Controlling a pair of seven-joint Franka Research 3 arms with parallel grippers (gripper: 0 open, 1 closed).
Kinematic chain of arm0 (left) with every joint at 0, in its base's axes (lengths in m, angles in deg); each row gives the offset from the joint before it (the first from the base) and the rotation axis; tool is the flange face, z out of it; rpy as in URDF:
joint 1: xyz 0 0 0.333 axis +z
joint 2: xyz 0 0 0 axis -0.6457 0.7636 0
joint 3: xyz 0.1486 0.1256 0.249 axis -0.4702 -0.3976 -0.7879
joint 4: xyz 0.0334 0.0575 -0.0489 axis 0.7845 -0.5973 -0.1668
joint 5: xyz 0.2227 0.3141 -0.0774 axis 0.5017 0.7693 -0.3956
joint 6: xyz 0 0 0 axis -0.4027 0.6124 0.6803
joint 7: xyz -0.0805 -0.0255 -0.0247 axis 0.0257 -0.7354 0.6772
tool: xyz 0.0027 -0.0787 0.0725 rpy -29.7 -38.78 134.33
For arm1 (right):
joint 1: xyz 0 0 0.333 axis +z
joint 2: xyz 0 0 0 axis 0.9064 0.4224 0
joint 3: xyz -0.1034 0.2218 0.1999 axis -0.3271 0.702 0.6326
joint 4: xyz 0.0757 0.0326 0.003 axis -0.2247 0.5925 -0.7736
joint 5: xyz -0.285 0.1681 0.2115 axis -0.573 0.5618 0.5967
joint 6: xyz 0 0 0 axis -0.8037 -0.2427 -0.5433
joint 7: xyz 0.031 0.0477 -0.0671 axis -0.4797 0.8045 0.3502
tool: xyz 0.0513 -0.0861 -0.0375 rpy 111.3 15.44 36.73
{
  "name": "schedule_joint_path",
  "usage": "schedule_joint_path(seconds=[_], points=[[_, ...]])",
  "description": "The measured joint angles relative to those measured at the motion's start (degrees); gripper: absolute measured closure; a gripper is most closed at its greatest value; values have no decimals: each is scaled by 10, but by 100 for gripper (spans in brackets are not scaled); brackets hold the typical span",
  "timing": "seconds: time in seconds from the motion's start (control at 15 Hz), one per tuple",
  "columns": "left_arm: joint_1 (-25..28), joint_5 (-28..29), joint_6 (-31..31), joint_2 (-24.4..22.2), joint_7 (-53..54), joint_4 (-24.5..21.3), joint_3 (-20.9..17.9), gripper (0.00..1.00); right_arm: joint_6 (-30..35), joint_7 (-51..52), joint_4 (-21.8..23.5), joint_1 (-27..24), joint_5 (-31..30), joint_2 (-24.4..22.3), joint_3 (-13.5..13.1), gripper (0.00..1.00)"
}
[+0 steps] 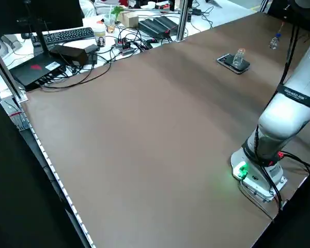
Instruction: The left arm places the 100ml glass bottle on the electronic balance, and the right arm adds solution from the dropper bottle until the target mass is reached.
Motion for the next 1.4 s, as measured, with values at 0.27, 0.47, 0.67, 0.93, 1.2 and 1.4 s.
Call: schedule_joint_path(seconds=[0.27, 0.47, 0.67, 0.93, 1.2, 1.4], points=[[0, 0, 0, 0, 0, 0, 0, 0, 2, 0, 1, 0, 0, 0, 0, 95], [0, 0, 0, 0, 0, 0, 0, 0, 3, 0, 4, 0, 0, 2, 0, 95], [0, 0, 0, 0, 0, 0, 0, 0, 3, 0, 5, 0, -1, 4, 0, 95], [-1, 0, 0, 1, 0, 0, 0, 0, 3, -1, 5, 0, -8, 4, 0, 95], [-1, 0, 0, 1, 0, 0, 0, 0, 1, -2, 6, 0, -15, 4, 0, 95], [-1, 0, 0, 1, 0, 0, 0, 0, 10, -2, 6, 0, -17, 4, 0, 95]])
